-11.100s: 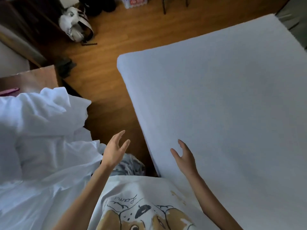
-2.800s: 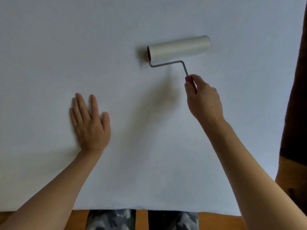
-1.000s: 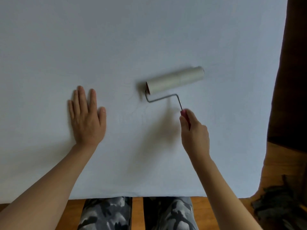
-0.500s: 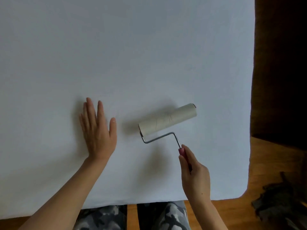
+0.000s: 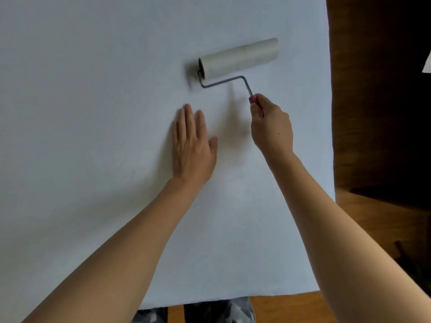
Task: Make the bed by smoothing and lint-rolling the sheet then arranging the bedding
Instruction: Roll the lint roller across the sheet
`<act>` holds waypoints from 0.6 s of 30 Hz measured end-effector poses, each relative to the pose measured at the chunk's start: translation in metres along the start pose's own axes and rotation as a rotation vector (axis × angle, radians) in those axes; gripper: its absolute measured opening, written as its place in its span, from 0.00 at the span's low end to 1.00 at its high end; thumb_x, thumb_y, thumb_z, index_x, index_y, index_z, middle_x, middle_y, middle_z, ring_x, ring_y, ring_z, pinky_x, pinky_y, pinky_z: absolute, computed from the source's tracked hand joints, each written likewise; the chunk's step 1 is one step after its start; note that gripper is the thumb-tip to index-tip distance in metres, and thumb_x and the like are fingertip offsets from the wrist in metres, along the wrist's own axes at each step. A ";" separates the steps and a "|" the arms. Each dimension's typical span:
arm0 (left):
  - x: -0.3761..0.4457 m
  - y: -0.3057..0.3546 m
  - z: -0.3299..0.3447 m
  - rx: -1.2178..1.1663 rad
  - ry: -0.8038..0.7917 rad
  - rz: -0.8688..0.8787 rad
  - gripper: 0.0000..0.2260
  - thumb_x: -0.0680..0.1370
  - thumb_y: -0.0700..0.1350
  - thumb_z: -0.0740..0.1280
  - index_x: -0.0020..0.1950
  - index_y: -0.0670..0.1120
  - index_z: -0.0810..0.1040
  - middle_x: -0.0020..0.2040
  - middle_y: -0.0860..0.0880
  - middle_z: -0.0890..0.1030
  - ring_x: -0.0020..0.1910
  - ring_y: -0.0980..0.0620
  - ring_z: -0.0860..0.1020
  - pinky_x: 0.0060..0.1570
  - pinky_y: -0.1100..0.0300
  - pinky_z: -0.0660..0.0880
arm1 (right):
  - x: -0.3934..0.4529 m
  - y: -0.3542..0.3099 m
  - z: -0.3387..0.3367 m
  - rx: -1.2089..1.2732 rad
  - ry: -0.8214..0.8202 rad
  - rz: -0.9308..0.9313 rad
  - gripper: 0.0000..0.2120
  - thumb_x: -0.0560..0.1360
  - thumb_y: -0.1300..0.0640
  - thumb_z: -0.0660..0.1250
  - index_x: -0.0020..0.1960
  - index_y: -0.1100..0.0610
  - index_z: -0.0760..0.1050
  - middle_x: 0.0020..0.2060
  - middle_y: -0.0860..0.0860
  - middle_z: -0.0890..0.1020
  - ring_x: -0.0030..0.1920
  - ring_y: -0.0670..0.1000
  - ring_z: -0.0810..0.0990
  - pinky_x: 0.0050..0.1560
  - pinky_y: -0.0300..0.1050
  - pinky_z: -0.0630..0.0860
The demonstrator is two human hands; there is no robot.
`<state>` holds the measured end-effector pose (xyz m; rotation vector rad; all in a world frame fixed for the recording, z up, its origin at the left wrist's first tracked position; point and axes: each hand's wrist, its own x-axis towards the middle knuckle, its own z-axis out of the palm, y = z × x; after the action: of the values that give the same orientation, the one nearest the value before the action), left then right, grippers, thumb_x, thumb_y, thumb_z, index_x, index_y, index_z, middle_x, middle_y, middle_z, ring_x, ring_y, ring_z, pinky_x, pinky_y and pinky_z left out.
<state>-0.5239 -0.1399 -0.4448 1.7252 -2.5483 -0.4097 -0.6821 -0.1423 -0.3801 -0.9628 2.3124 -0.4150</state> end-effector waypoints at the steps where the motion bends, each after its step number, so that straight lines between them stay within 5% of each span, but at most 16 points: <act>1: 0.005 -0.001 0.004 0.023 0.000 0.005 0.29 0.79 0.52 0.52 0.74 0.35 0.62 0.75 0.32 0.60 0.75 0.35 0.58 0.73 0.43 0.56 | 0.000 0.004 0.001 -0.016 -0.004 -0.003 0.12 0.82 0.48 0.52 0.54 0.49 0.74 0.37 0.48 0.78 0.40 0.55 0.76 0.32 0.44 0.65; 7: 0.005 -0.001 0.018 0.101 0.009 0.018 0.27 0.81 0.51 0.53 0.77 0.37 0.58 0.77 0.34 0.56 0.77 0.37 0.55 0.76 0.44 0.51 | -0.063 0.064 -0.001 -0.032 -0.037 0.059 0.18 0.83 0.44 0.52 0.70 0.43 0.70 0.48 0.51 0.84 0.46 0.55 0.80 0.41 0.45 0.74; 13: 0.003 -0.005 0.019 0.083 0.075 0.047 0.25 0.81 0.45 0.53 0.77 0.38 0.59 0.77 0.35 0.57 0.77 0.38 0.56 0.76 0.45 0.51 | -0.151 0.138 -0.015 -0.082 -0.085 0.127 0.19 0.81 0.44 0.54 0.70 0.43 0.70 0.31 0.46 0.79 0.28 0.46 0.76 0.27 0.42 0.69; 18: 0.003 -0.005 0.019 0.098 0.080 0.039 0.24 0.82 0.45 0.51 0.77 0.38 0.58 0.77 0.35 0.56 0.77 0.39 0.55 0.76 0.46 0.50 | -0.177 0.148 -0.021 -0.084 -0.080 0.185 0.21 0.78 0.43 0.54 0.69 0.44 0.72 0.27 0.42 0.76 0.24 0.45 0.73 0.24 0.37 0.61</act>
<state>-0.5240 -0.1406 -0.4645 1.6826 -2.5807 -0.2120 -0.6756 0.0887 -0.3645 -0.7807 2.3359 -0.2016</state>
